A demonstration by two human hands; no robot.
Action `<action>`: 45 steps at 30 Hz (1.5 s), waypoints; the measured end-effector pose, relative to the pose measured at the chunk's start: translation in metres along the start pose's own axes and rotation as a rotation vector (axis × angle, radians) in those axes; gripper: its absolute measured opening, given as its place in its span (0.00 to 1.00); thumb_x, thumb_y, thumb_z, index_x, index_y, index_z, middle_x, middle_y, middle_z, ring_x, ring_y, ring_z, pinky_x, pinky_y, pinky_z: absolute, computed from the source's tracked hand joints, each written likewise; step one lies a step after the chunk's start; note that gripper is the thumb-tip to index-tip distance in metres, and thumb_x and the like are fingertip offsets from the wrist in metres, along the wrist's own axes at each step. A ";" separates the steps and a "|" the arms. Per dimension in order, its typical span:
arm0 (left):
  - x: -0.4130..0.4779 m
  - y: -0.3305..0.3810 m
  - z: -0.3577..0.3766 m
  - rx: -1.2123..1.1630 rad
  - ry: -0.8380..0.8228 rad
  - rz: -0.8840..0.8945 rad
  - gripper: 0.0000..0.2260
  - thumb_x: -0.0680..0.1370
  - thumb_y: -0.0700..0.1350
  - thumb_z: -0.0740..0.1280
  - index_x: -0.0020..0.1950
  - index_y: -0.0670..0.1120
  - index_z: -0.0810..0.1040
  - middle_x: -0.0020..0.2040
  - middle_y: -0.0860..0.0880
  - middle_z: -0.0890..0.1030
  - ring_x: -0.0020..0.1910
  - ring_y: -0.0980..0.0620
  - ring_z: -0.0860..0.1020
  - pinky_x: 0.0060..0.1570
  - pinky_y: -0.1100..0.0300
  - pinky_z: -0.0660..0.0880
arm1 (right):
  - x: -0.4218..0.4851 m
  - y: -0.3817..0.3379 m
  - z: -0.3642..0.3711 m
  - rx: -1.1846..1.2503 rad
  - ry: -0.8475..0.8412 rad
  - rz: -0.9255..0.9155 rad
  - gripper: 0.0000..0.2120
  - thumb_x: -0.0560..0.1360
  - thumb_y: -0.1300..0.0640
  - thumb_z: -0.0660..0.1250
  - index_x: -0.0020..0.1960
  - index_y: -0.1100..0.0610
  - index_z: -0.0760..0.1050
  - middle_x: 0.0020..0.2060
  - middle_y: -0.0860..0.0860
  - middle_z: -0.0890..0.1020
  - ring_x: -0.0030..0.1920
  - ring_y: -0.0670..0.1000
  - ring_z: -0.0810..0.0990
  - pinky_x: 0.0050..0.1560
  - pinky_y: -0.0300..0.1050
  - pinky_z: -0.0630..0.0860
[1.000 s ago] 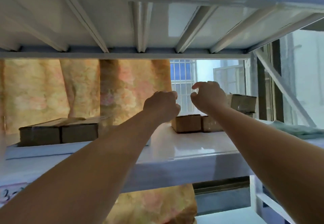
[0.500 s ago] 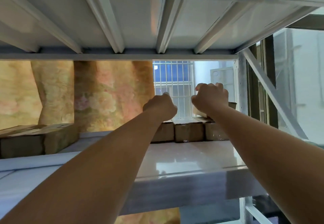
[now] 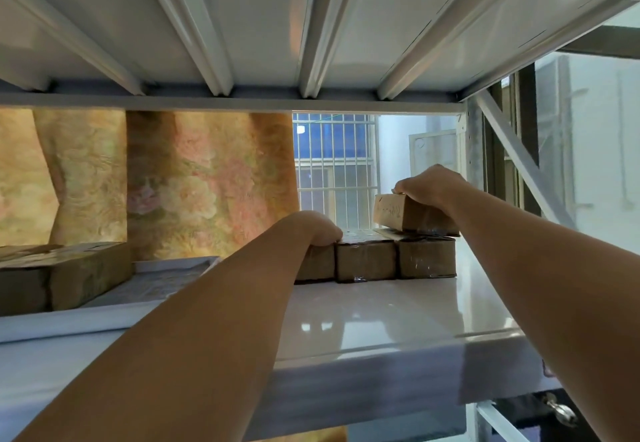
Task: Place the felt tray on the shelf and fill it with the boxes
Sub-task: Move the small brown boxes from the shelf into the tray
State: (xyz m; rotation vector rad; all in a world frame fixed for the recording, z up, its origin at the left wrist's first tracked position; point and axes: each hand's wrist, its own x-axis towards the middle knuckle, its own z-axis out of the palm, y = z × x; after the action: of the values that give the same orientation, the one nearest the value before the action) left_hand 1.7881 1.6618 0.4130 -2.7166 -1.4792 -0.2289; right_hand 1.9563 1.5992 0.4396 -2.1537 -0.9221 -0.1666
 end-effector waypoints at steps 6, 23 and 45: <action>0.003 -0.003 0.001 -0.032 0.015 -0.001 0.22 0.82 0.47 0.52 0.74 0.40 0.61 0.76 0.41 0.62 0.69 0.45 0.66 0.64 0.54 0.65 | -0.009 -0.003 -0.003 0.013 -0.110 -0.061 0.24 0.73 0.43 0.66 0.61 0.56 0.68 0.47 0.55 0.74 0.46 0.55 0.75 0.44 0.46 0.72; -0.004 -0.010 0.004 -0.126 0.061 -0.008 0.23 0.82 0.48 0.53 0.75 0.40 0.60 0.76 0.42 0.61 0.73 0.44 0.62 0.68 0.54 0.62 | -0.015 -0.018 -0.002 -0.455 -0.474 -0.184 0.24 0.78 0.49 0.62 0.70 0.57 0.62 0.54 0.57 0.73 0.51 0.55 0.76 0.55 0.48 0.75; -0.019 -0.026 -0.020 -0.562 0.771 -0.078 0.39 0.70 0.59 0.69 0.75 0.56 0.51 0.69 0.43 0.61 0.61 0.40 0.72 0.60 0.46 0.73 | -0.064 -0.030 0.012 -0.048 0.305 -0.455 0.31 0.70 0.35 0.61 0.70 0.45 0.64 0.65 0.54 0.66 0.63 0.62 0.70 0.57 0.54 0.70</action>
State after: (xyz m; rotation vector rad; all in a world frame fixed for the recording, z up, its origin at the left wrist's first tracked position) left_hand 1.7540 1.6585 0.4291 -2.3852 -1.3867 -1.6818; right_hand 1.8876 1.5849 0.4247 -1.8593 -1.2160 -0.7259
